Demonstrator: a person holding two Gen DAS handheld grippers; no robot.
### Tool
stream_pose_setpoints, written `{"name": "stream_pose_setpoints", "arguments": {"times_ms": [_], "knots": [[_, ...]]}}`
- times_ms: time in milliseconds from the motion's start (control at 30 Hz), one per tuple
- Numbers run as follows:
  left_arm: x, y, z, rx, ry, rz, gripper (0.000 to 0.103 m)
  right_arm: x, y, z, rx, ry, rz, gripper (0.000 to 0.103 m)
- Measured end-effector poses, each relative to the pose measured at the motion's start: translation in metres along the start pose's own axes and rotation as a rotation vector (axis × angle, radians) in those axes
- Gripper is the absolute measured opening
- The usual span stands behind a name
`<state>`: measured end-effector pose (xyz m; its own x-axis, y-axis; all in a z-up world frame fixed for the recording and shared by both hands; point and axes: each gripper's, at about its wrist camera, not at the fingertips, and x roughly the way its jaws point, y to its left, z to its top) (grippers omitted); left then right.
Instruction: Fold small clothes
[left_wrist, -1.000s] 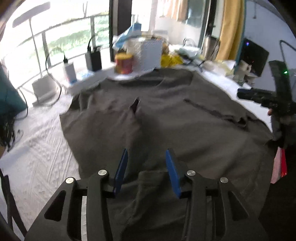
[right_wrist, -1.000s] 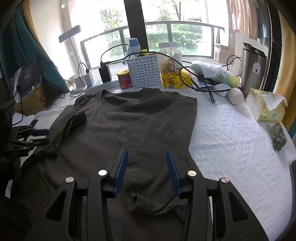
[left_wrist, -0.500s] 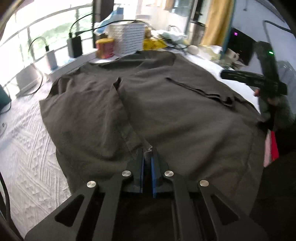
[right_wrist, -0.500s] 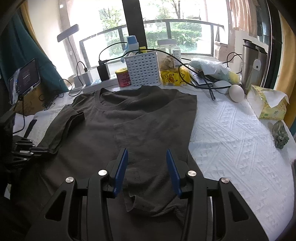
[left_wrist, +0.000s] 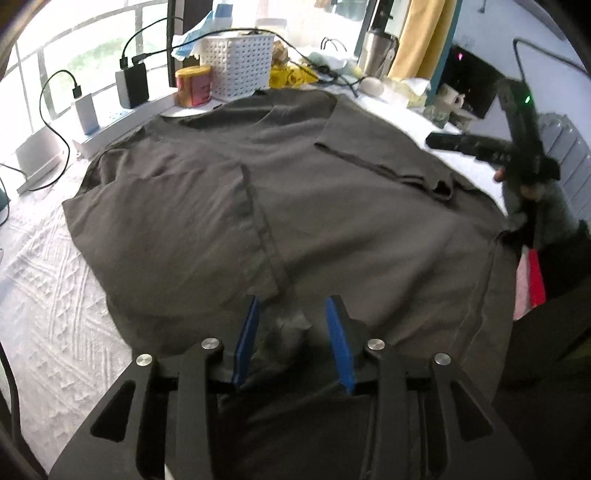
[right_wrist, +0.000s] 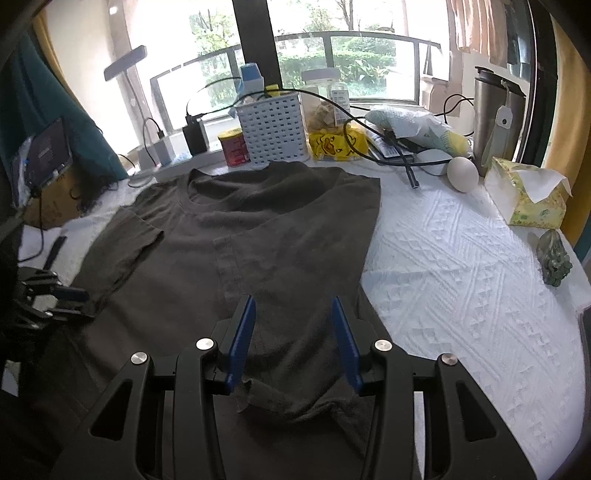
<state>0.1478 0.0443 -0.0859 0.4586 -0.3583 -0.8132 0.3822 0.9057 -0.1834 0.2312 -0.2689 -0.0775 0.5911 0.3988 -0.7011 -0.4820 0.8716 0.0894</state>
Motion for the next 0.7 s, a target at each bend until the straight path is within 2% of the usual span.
{"name": "stream_pose_setpoints", "arguments": {"times_ms": [133,200,267,367,433,533,700], "knots": [[0.001,0.000,0.000,-0.024,0.002,-0.037,0.040,0.015,-0.004,-0.004,-0.013,0.066,-0.043,0.047],[0.003,0.001,-0.003,-0.033,0.015,-0.047,0.040,0.024,-0.006,-0.008,-0.017,0.108,-0.060,0.065],[0.002,0.004,-0.004,-0.050,0.009,-0.050,0.040,0.029,-0.006,-0.010,-0.024,0.130,-0.057,0.066],[-0.012,0.025,0.003,-0.118,-0.050,-0.039,0.040,0.026,-0.008,-0.006,-0.024,0.110,-0.051,0.066],[-0.021,0.045,0.009,-0.166,-0.091,0.015,0.041,0.024,-0.011,-0.002,-0.023,0.091,-0.061,0.066],[-0.025,0.082,0.020,-0.240,-0.120,0.141,0.041,0.025,-0.021,0.007,-0.010,0.065,-0.076,0.066],[-0.021,0.138,0.031,-0.382,-0.166,0.231,0.042,0.035,-0.040,0.023,0.016,0.037,-0.102,0.066]]}}
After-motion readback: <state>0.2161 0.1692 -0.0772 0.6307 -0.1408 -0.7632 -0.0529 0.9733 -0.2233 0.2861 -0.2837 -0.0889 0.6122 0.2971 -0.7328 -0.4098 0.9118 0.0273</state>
